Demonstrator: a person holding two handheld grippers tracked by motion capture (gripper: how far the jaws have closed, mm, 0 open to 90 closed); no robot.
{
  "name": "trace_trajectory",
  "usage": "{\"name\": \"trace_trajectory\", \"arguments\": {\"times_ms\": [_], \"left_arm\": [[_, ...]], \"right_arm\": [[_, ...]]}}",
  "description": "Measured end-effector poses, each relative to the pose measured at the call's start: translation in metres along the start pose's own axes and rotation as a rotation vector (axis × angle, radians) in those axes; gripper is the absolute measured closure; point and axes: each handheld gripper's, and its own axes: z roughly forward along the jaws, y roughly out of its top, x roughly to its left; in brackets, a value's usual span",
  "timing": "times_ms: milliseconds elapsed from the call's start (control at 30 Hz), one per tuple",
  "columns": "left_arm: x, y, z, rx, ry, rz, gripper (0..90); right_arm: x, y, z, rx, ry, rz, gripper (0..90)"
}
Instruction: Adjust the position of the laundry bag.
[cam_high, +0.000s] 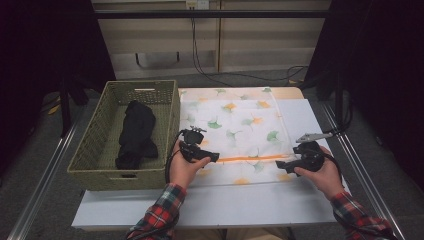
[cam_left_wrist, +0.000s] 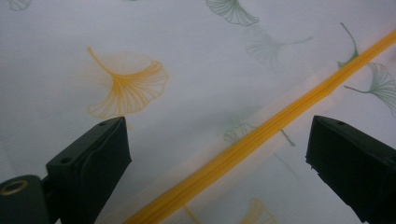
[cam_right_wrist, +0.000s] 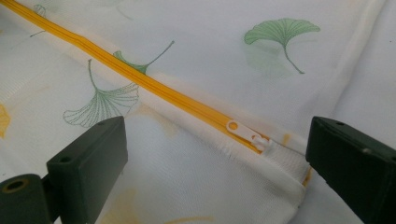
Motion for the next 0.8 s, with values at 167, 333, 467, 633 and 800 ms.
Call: {"name": "trace_trajectory", "arguments": {"times_ms": [167,333,467,633,800], "left_arm": [[-0.001,0.000,-0.001,-0.005,-0.013,-0.017,5.8],[0.000,0.002,-0.005,-0.014,-0.012,-0.018,5.8],[0.001,0.006,-0.008,-0.023,-0.012,-0.031,5.8],[0.000,0.008,-0.008,-0.026,-0.021,-0.040,5.8],[-0.006,0.008,-0.002,-0.021,-0.030,-0.017,5.7]], "right_arm": [[0.001,0.002,0.002,-0.005,0.007,-0.004,5.1],[0.002,0.003,0.000,0.000,0.002,0.003,5.2],[0.000,0.004,-0.002,-0.011,-0.005,-0.009,6.2],[-0.008,0.009,-0.008,-0.031,0.004,0.034,9.5],[-0.018,0.015,-0.005,-0.032,-0.007,0.080,12.5]]}}
